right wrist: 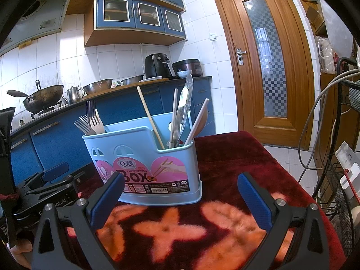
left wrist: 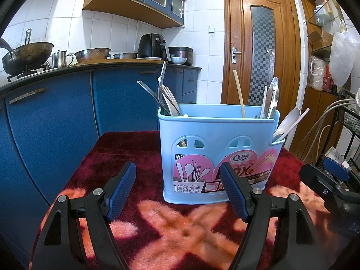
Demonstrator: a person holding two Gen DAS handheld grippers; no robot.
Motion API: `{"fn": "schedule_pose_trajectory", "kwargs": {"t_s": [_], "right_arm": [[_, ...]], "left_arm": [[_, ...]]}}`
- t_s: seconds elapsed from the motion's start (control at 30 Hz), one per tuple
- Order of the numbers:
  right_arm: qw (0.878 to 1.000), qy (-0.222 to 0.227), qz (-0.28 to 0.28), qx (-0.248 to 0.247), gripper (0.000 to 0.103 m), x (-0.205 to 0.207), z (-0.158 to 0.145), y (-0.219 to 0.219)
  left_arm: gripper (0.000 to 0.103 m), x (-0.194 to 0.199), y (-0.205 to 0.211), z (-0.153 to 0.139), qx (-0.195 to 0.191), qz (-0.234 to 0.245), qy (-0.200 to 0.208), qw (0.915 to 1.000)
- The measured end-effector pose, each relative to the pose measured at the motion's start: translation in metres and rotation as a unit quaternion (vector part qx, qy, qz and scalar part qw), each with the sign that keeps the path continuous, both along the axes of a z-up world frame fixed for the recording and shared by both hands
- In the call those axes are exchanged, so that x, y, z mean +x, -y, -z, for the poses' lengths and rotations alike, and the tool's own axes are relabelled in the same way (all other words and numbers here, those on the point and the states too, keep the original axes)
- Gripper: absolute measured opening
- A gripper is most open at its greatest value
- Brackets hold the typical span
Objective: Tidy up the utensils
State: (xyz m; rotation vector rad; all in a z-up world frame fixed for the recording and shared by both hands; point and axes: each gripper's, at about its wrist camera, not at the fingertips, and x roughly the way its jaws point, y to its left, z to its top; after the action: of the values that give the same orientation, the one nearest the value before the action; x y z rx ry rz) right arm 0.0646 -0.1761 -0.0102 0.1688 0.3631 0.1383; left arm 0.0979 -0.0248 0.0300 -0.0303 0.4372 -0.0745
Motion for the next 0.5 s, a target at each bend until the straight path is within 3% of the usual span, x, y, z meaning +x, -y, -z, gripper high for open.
{"fn": "schedule_pose_trajectory", "kwargs": {"t_s": [0.5], "right_arm": [[1.0, 0.0, 0.0, -0.001, 0.102, 0.0, 0.0, 0.0004]], "left_arm": [[0.078, 0.0002, 0.0018, -0.0019, 0.0, 0.0, 0.001, 1.0]]}}
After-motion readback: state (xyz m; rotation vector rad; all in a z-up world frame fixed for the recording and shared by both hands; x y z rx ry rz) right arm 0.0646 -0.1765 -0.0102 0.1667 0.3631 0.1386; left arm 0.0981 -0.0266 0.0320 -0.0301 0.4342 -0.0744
